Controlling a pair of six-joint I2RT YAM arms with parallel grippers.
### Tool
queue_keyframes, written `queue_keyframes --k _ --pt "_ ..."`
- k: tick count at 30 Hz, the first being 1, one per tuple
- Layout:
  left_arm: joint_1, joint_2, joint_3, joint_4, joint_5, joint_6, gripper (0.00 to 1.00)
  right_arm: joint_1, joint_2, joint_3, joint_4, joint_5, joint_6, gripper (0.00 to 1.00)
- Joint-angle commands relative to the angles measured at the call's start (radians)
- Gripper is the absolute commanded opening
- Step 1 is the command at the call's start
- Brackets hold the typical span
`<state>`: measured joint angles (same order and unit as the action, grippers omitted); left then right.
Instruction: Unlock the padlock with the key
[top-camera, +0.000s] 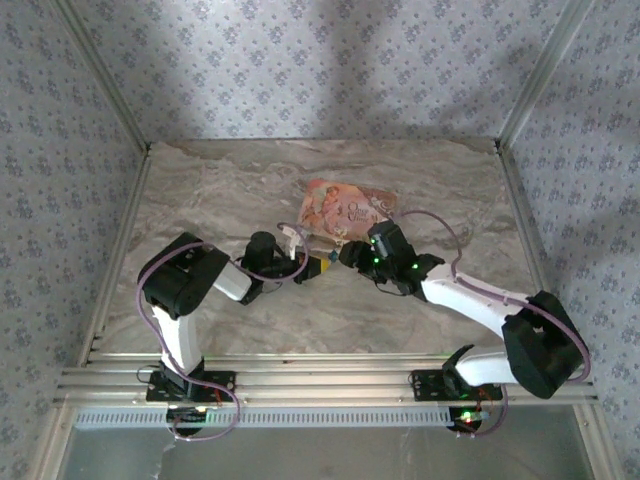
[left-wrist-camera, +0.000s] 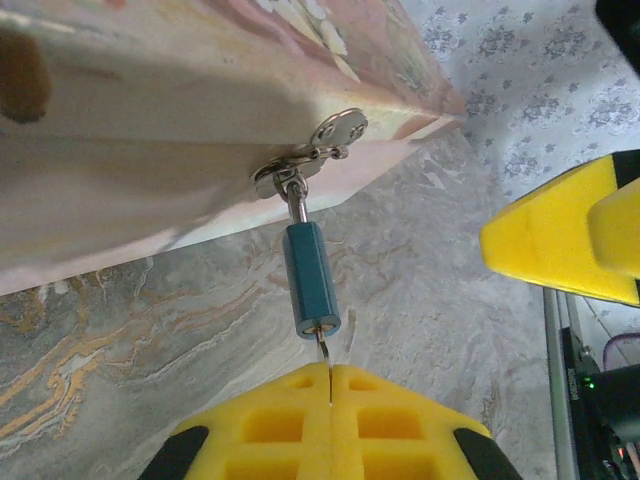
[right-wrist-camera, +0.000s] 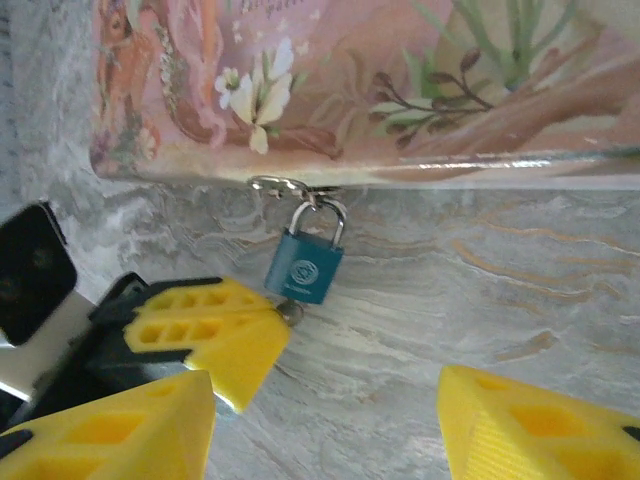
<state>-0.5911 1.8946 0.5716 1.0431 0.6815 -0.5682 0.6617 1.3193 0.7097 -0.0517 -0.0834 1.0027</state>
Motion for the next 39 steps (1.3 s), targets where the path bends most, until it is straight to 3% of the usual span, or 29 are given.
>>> queue_keyframes --k 1,17,39 --pt "-0.018 0.014 -0.013 0.017 -0.011 0.029 0.0 0.018 0.049 0.018 0.027 0.055 0.056 0.64" --pt "-0.025 0.036 -0.048 0.111 -0.028 -0.029 0.0 0.052 0.233 0.045 0.238 0.093 0.155 0.63" --pt "-0.019 0.016 -0.026 0.064 0.009 -0.006 0.0 0.002 0.367 0.156 0.162 -0.015 0.125 0.59"
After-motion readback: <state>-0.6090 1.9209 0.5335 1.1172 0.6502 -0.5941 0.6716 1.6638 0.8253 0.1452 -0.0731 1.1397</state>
